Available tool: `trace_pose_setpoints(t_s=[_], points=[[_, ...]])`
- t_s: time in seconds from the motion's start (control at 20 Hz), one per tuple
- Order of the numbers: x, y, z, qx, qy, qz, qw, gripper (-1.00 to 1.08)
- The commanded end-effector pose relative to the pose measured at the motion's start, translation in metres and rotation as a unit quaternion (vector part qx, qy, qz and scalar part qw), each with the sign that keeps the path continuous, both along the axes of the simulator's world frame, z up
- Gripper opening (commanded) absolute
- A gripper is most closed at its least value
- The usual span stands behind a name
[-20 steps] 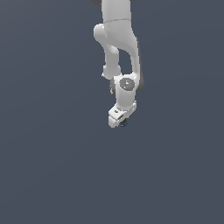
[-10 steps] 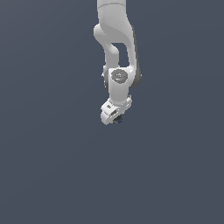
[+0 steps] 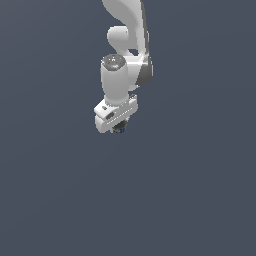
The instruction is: Pick up the object and move it to a goal position.
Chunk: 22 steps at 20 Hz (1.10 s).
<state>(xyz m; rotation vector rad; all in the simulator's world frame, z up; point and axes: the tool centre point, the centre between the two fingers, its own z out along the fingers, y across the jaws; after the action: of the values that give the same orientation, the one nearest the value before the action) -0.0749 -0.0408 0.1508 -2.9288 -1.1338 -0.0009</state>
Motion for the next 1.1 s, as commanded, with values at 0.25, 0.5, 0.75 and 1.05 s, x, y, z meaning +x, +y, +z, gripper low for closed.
trace_pose_setpoints(t_s=[0.25, 0.5, 0.75, 1.05], points=[[0.011, -0.058, 0.075, 0.001, 0.000, 0.001, 1.0000, -1.00], [0.019, -0.096, 0.122, 0.001, 0.000, 0.000, 1.0000, -1.00], [0.026, -0.126, 0.160, 0.000, 0.000, 0.000, 1.0000, -1.00], [0.033, -0.150, 0.189, 0.000, 0.000, 0.000, 1.0000, -1.00]])
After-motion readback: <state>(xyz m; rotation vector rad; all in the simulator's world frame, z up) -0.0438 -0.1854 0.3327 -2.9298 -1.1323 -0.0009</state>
